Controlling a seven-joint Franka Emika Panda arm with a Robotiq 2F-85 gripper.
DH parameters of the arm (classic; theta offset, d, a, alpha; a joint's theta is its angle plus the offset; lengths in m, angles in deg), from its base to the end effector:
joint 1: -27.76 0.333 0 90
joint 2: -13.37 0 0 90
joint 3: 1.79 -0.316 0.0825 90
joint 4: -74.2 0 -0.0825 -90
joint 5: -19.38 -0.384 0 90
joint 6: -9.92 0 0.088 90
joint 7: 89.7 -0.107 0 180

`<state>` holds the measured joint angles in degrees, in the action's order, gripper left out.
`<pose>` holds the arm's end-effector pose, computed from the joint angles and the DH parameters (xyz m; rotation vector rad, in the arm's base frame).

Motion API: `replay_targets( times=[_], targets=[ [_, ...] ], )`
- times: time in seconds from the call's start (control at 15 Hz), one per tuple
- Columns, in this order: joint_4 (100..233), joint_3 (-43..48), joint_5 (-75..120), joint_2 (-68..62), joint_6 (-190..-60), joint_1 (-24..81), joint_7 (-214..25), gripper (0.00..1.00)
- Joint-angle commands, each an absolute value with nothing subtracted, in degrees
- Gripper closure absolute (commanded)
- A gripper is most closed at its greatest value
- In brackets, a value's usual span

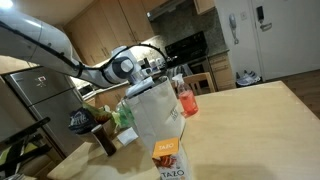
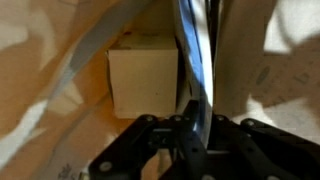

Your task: Unpack the objects from the carrier bag to the table

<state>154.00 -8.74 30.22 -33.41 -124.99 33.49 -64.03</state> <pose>0.7338 0.1421 0.2367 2.8467 1.1175 0.2223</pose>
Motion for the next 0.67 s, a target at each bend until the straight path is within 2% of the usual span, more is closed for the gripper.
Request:
replay_targets(
  times=[0.0,0.6],
  targets=[
    [160.0,-9.2,30.6,-28.0,-128.1,32.7,-63.7,0.98],
    [173.2,-8.7,31.7,-16.9,-134.7,32.5,-64.7,0.98]
  ],
)
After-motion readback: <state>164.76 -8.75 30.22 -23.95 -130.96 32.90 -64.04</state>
